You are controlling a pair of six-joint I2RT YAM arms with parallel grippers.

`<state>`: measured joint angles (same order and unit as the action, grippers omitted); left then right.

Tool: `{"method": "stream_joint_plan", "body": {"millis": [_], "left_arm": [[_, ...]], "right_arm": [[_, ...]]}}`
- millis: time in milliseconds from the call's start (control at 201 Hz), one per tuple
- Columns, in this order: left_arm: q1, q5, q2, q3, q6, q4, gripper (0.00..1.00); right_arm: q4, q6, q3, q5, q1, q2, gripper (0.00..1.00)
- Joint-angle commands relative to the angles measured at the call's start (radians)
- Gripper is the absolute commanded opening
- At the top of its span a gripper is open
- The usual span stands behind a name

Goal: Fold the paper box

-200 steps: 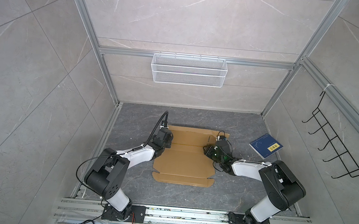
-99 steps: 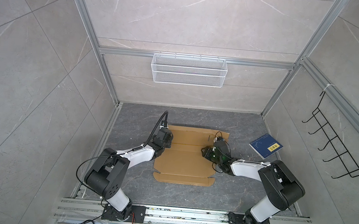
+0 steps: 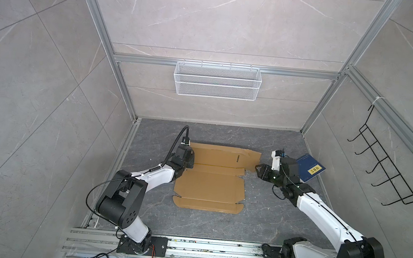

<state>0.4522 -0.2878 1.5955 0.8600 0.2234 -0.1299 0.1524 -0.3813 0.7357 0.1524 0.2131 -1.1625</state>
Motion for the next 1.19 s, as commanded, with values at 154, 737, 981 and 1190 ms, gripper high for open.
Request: {"method": "stream_joint_plan", "body": {"millis": [154,737,981,1190], "left_arm": [[-0.007,0.026,0.015,0.066,-0.059,0.087,0.06],[-0.013,0.067,0.054,0.154,-0.119,0.147,0.06],[-0.012,0.070,0.055,0.159,-0.141,0.148,0.06],[-0.012,0.065,0.050,0.158,-0.140,0.145,0.05]], "right_arm": [[0.159,0.330,0.137,0.034,-0.009,-0.093,0.65],[0.236,0.714,0.409,0.155,-0.063,-0.376,0.75],[0.474,0.895,0.621,0.166,-0.063,-0.510,0.72],[0.525,0.909,0.670,0.208,-0.053,-0.555,0.66]]}}
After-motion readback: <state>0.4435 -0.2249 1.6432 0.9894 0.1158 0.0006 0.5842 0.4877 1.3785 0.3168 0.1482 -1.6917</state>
